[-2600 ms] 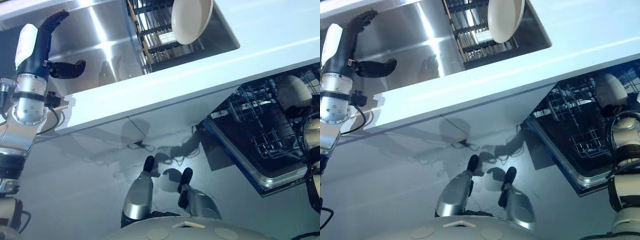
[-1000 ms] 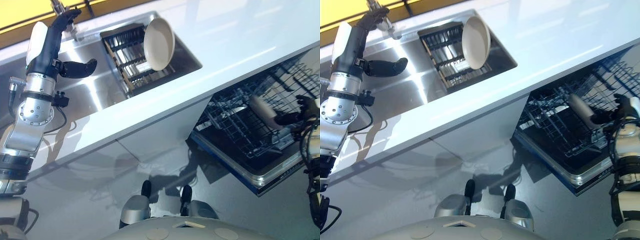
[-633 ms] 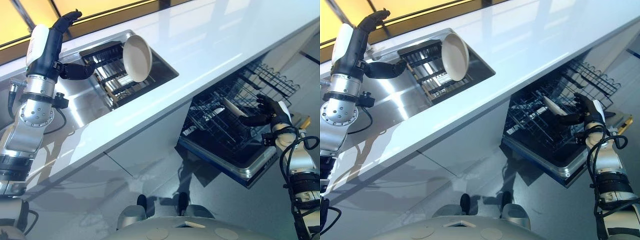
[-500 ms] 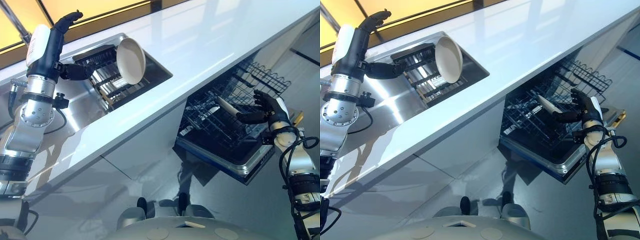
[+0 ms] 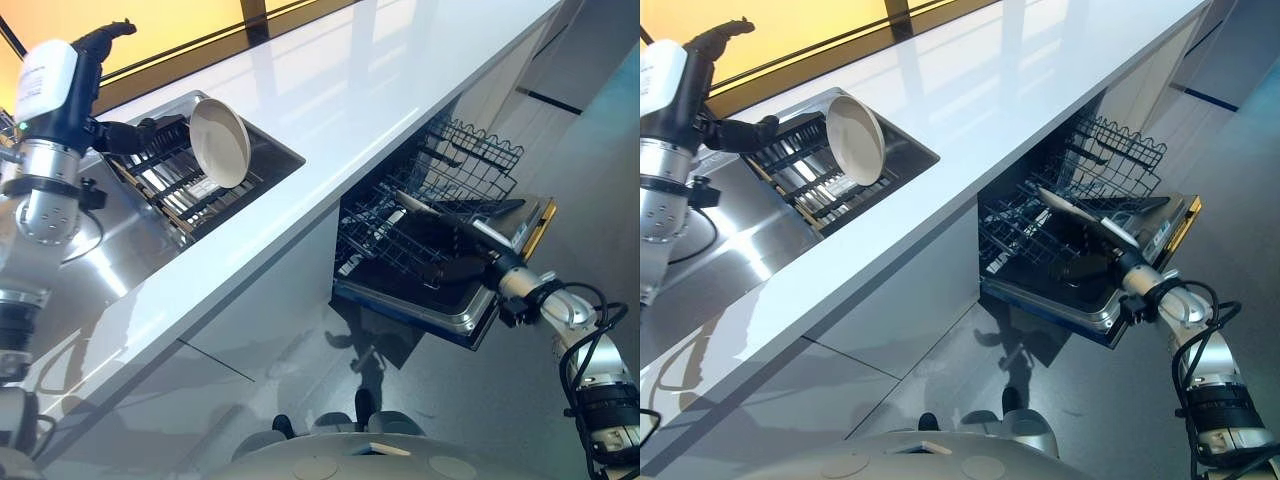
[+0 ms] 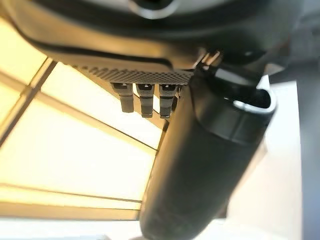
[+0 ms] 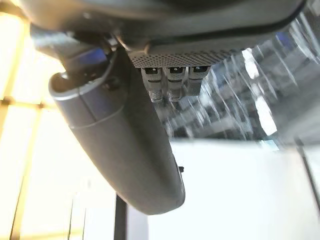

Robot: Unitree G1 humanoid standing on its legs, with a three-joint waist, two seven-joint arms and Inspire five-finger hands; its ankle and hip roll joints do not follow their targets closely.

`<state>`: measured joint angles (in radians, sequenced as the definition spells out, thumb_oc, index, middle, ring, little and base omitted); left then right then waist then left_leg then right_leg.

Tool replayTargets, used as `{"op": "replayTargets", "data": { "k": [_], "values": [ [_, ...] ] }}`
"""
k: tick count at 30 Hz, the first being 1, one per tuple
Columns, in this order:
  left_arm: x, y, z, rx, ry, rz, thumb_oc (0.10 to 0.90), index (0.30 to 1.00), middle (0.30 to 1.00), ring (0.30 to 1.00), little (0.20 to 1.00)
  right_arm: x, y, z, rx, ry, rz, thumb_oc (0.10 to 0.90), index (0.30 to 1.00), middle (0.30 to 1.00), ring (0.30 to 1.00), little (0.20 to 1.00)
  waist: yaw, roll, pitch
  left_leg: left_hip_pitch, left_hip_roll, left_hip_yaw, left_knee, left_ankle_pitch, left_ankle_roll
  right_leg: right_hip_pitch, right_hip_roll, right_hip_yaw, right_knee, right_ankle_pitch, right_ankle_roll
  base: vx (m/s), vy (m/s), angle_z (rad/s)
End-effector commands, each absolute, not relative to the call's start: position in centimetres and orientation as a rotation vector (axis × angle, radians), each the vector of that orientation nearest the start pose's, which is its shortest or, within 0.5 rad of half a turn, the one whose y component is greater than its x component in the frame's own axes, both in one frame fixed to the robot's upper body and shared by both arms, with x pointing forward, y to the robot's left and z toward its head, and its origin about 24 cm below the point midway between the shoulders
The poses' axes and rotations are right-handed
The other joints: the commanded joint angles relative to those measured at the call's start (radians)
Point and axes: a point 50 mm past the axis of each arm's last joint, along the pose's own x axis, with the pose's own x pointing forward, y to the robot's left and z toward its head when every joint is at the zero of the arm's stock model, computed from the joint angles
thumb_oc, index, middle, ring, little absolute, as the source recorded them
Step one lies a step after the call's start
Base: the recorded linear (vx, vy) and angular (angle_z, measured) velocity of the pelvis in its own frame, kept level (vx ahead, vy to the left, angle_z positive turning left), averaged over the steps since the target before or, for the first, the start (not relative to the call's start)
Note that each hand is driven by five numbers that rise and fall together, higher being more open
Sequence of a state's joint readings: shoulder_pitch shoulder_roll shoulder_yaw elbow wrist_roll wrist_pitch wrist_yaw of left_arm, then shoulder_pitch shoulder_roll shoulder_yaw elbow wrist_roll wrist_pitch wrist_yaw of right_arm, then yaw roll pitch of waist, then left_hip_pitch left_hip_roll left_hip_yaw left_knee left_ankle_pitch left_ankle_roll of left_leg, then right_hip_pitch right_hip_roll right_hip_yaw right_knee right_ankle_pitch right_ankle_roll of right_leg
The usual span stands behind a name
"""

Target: Pick up plates and place into dishwasher.

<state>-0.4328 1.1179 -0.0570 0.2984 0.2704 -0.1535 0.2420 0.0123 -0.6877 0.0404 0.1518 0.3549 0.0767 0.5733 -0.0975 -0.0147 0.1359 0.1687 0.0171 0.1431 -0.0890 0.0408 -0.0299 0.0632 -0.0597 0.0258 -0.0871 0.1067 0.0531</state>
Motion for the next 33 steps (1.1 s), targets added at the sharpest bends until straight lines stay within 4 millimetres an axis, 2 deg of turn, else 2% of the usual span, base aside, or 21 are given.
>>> {"op": "replayTargets", "data": {
  "k": [1,6,11,14,21,24,26,28,33],
  "values": [
    [29.2,34.5,30.1,1.432,-0.502,0.576,0.8,0.9,0.9,0.9,0.9,24.2,-25.3,6.4,-0.286,0.261,0.7,0.8,0.9,0.9,0.9,0.9,-0.023,0.024,-0.1,-0.052,-0.082,0.02,0.048,-0.107,0.038,-0.023,0.0,-0.026,0.067,-0.08,0.072,-0.02,-0.001,-0.07],
    [29.7,35.6,30.2,1.458,-0.408,0.617,0.8,0.9,0.9,0.9,0.9,23.2,-24.9,3.8,-0.321,0.391,0.747,0.8,0.9,0.9,0.9,0.9,-0.03,0.026,-0.097,-0.056,-0.085,0.026,0.056,-0.108,0.042,-0.032,0.003,-0.014,0.073,-0.077,0.074,0.0,0.0,-0.11],
    [30.2,35.6,29.3,1.53,-0.338,0.607,0.8,0.9,0.9,0.9,0.9,22.2,-24.1,1.3,-0.28,0.477,0.723,0.8,0.9,0.9,0.9,0.9,-0.035,0.025,-0.094,-0.061,-0.088,0.028,0.071,-0.115,0.047,-0.037,0.004,-0.006,0.08,-0.078,0.074,0.03,0.019,-0.09],
    [30.6,35.2,29.1,1.555,-0.318,0.592,0.8,0.9,0.9,0.9,0.9,21.6,-23.4,-1.3,-0.355,0.521,0.644,0.8,0.9,0.9,0.9,0.9,-0.036,0.028,-0.091,-0.064,-0.089,0.029,0.085,-0.123,0.051,-0.04,0.002,-0.003,0.087,-0.08,0.074,0.06,0.034,-0.1],
    [32.3,33.0,30.1,1.625,-0.307,0.517,0.8,0.9,0.9,0.9,0.9,19.0,-20.9,-7.5,-0.479,0.685,0.55,0.8,0.9,0.9,0.9,0.9,-0.032,0.046,-0.078,-0.074,-0.099,0.026,0.127,-0.151,0.067,-0.046,-0.011,0.002,0.099,-0.084,0.079,0.1,0.056,-0.03],
    [33.0,32.2,31.0,1.659,-0.301,0.491,0.8,0.9,0.9,0.9,0.9,18.1,-21.0,-9.2,-0.558,0.735,0.516,0.8,0.9,0.9,0.9,0.9,-0.031,0.051,-0.078,-0.076,-0.104,0.024,0.13,-0.157,0.072,-0.05,-0.015,0.006,0.098,-0.08,0.085,0.1,0.06,0.01],
    [33.7,31.8,32.1,1.7,-0.283,0.467,0.8,0.9,0.9,0.9,0.9,16.8,-21.9,-10.9,-0.689,0.787,0.476,0.8,0.9,0.9,0.9,0.9,-0.036,0.063,-0.077,-0.079,-0.109,0.028,0.135,-0.167,0.079,-0.06,-0.022,0.012,0.099,-0.075,0.097,0.12,0.072,-0.02],
    [34.1,31.5,32.7,1.737,-0.28,0.455,0.8,0.9,0.9,0.9,0.9,16.0,-22.5,-11.6,-0.769,0.818,0.444,0.8,0.9,0.9,0.9,0.9,-0.038,0.065,-0.074,-0.083,-0.113,0.03,0.143,-0.176,0.084,-0.07,-0.028,0.016,0.101,-0.068,0.104,0.11,0.054,-0.05],
    [34.9,31.2,33.5,1.773,-0.274,0.469,0.8,0.9,0.9,0.9,0.9,14.2,-23.6,-13.0,-0.779,0.917,0.368,0.8,0.9,0.9,0.9,0.9,-0.049,0.07,-0.06,-0.09,-0.123,0.03,0.157,-0.19,0.094,-0.104,-0.037,0.03,0.118,-0.052,0.12,0.09,0.042,-0.03]
  ]
}}
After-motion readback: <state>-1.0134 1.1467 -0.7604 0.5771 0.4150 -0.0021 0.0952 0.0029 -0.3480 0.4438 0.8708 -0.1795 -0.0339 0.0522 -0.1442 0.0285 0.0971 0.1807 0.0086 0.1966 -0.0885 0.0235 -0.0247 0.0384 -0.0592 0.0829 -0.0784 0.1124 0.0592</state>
